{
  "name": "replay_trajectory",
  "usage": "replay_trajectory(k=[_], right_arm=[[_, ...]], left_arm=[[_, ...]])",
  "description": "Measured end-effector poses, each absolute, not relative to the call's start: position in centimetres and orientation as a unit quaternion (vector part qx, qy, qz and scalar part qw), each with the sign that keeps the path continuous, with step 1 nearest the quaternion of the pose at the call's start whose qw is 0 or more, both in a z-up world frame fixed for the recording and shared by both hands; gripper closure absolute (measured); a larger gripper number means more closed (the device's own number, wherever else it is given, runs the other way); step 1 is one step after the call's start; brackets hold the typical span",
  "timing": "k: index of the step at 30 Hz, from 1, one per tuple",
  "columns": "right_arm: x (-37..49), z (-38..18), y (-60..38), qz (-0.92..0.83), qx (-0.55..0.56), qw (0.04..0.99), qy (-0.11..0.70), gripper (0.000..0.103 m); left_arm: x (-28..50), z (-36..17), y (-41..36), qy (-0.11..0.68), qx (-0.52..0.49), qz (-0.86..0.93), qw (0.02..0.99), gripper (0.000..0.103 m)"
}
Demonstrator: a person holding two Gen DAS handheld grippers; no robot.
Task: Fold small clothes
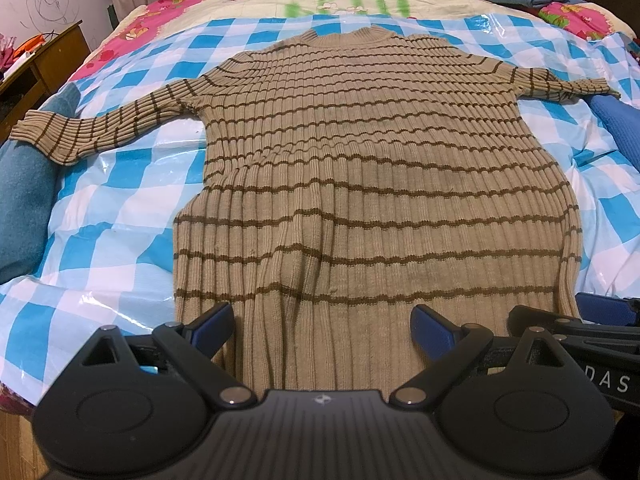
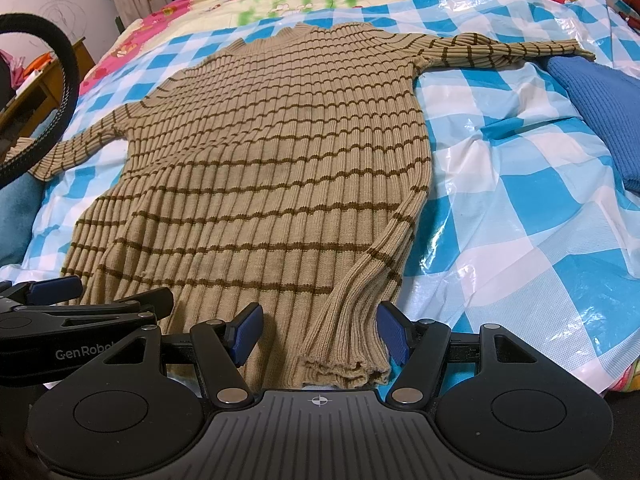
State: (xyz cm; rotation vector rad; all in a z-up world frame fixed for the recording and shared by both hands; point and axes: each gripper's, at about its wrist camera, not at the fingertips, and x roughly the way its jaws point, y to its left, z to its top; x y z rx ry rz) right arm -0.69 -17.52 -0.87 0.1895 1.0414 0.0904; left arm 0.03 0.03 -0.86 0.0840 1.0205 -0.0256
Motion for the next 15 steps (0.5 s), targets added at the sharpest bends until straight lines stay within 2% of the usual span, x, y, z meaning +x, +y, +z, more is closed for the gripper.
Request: replay_trajectory(k=[15], right_arm=[[-0.65, -0.95, -17.47, 0.043, 0.089, 0.861, 0.499, 0.04]], left_arm=[[0.05, -1.03, 0.03, 0.49, 0.04, -0.01, 0.871, 0.004]])
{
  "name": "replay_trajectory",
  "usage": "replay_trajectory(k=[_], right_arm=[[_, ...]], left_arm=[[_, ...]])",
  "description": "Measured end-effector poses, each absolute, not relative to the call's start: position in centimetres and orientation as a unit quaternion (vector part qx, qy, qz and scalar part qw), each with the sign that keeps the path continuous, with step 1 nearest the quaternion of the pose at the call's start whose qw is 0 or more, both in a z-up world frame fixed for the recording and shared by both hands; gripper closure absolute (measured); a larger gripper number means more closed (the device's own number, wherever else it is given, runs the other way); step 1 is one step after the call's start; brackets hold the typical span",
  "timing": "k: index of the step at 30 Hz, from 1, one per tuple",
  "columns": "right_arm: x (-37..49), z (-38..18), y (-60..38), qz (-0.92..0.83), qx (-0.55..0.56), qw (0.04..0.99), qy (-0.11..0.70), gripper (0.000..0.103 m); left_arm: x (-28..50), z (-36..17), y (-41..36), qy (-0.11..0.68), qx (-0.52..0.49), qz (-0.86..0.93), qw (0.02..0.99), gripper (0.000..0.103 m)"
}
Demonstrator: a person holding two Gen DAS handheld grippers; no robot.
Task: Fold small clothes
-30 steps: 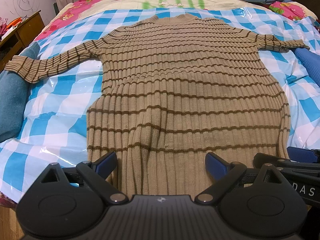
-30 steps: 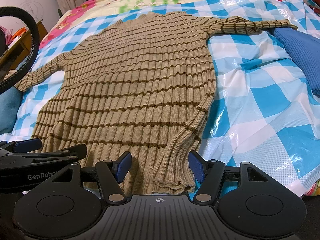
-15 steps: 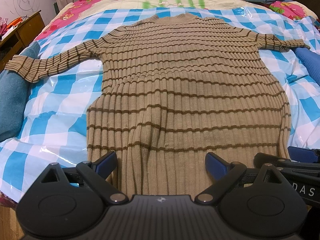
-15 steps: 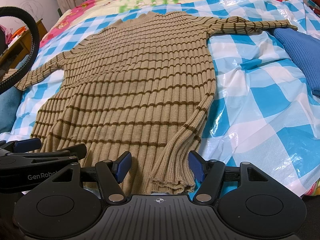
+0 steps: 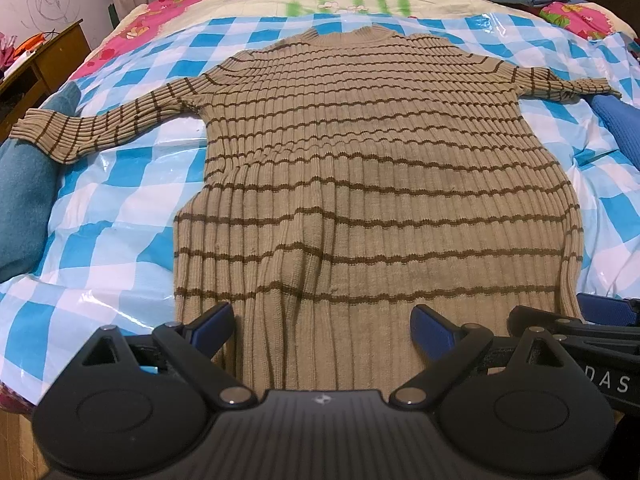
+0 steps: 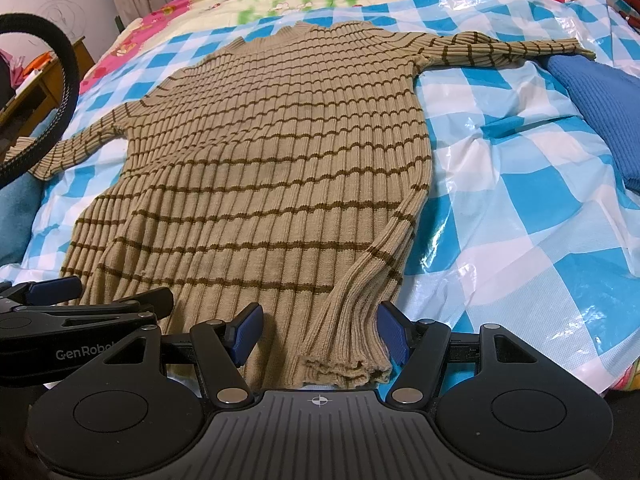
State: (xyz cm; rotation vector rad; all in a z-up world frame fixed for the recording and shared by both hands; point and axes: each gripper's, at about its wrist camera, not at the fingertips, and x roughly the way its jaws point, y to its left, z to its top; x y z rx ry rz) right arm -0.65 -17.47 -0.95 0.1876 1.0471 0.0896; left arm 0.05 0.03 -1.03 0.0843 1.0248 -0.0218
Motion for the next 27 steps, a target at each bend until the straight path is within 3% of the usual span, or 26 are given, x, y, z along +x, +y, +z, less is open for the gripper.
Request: replay_trajectory(k=[27], right_arm=[[1.8, 0.2, -18.3, 0.042, 0.109, 0.867, 0.485, 0.04]], left_arm=[[3.3, 0.6, -1.1, 0.467, 0.059, -0.027, 0.882, 0.004]])
